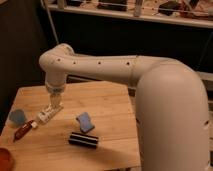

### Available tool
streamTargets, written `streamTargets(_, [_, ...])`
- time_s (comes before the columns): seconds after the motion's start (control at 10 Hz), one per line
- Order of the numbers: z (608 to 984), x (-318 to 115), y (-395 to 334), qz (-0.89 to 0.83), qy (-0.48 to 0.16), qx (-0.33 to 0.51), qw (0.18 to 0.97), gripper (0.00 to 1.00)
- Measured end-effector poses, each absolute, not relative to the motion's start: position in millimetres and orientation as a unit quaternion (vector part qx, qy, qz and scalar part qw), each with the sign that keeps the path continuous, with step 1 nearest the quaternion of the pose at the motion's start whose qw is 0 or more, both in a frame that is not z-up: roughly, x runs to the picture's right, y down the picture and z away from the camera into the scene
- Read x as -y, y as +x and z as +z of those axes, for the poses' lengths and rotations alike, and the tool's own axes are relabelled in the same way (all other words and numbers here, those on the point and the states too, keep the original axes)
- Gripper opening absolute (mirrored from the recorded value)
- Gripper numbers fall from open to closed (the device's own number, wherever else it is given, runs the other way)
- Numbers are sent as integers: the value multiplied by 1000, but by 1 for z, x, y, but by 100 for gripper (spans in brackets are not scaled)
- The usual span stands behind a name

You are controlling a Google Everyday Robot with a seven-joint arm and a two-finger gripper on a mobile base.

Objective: Stand the bottle upright

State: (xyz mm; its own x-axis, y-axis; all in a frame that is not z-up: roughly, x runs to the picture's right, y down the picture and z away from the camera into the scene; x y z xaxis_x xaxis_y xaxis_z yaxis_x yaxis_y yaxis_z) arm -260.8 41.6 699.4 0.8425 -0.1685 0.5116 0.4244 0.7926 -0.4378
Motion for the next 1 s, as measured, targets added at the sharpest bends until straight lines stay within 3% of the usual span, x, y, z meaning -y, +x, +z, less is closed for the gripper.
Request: streamTargets(1.0, [730, -79, -310, -284, -268, 182, 902, 65])
